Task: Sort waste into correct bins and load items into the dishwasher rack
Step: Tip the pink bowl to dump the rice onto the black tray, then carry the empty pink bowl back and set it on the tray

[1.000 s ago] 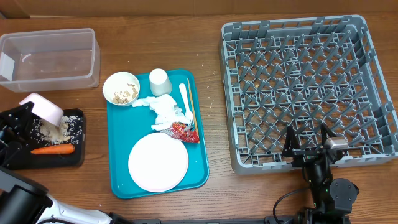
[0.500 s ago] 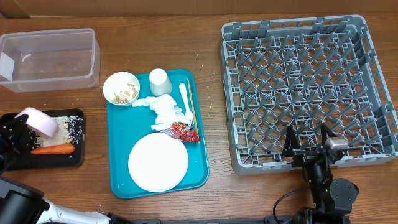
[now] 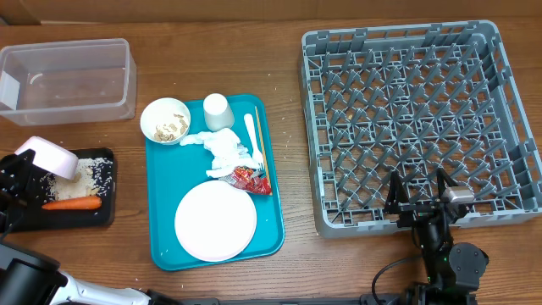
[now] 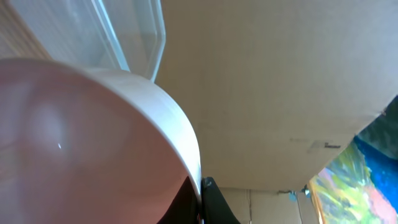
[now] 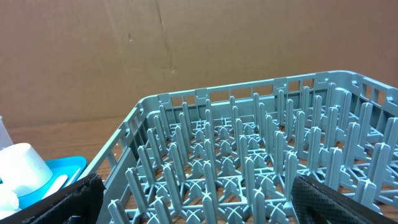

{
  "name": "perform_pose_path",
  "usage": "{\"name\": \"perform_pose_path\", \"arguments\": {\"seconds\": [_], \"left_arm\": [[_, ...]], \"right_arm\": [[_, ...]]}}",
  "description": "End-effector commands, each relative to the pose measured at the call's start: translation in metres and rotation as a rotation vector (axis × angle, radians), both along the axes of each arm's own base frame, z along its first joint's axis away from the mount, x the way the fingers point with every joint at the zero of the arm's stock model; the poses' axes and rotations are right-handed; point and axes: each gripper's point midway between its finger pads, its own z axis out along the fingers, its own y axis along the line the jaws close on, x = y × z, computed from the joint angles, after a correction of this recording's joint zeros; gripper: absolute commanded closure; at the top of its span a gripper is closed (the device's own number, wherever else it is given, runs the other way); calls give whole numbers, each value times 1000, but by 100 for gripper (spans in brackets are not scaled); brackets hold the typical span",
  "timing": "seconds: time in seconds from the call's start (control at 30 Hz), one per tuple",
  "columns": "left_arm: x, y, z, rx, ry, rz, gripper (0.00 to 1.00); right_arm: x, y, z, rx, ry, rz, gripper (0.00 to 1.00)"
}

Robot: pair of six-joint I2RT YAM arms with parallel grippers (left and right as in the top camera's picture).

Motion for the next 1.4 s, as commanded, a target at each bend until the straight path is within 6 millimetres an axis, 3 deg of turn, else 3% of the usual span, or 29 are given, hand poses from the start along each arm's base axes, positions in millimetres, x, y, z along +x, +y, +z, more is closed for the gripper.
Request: {"name": "perform_pose_path", "arguments": {"seconds": [0.0, 0.07, 0.27, 0.5, 0.63, 0.8, 0.93, 1.03, 1.13, 1.27, 1.37], "left_arm": [[1, -2, 5, 42, -82, -4, 96], [1, -1, 9, 39, -102, -2, 96], [2, -7, -8, 58, -6, -25, 96], [10, -22, -5, 16, 13, -66, 96], [21, -41, 7, 30, 44, -132, 96], [38, -80, 37, 132, 88, -262, 96], [54, -133, 76, 252, 81, -411, 96], [56, -178, 90, 413, 132, -536, 96], [52, -211, 77, 578, 338, -605, 96], [34, -234, 37, 867, 708, -625, 96], [23, -254, 20, 1016, 864, -640, 96]], "right_arm": [[0, -3, -2, -4, -4, -16, 0], [0, -3, -2, -4, -4, -16, 0], [0, -3, -2, -4, -4, -16, 0], [0, -3, -2, -4, -4, -16, 0], [0, -3, -2, -4, -4, -16, 0], [0, -3, -2, -4, -4, -16, 0], [0, -3, -2, -4, -4, -16, 0], [0, -3, -2, -4, -4, -16, 0], [0, -3, -2, -4, -4, -16, 0], [0, -3, -2, -4, -4, -16, 0], [0, -3, -2, -4, -4, -16, 0]]}}
